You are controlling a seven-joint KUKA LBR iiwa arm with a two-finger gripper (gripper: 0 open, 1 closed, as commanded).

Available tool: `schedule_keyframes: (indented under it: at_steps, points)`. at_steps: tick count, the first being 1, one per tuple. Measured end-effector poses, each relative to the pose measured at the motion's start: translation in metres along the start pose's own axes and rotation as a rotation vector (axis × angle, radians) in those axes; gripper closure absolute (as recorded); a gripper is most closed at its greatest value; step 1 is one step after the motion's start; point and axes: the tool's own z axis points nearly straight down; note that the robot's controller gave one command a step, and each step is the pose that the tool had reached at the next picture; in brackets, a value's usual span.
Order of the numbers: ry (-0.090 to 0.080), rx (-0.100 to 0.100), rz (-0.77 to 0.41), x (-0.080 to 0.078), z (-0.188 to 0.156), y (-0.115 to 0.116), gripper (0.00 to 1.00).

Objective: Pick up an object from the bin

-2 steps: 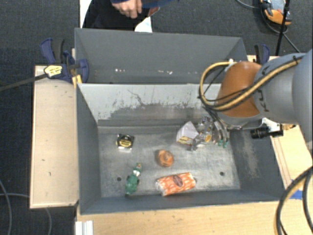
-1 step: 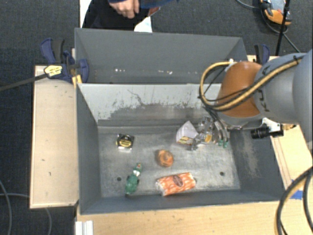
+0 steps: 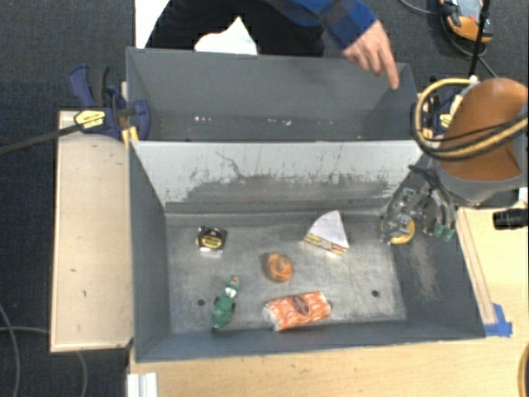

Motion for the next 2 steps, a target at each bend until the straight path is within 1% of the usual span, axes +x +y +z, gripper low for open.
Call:
schedule_keyframes:
  at_steps: [1, 2]
  points:
    - [0.003, 0.001, -0.001, 0.0007, 0.0009, -0.0002, 0.0]
    - [0.001, 0.0, -0.001, 0.0002, 0.0001, 0.0, 0.0]
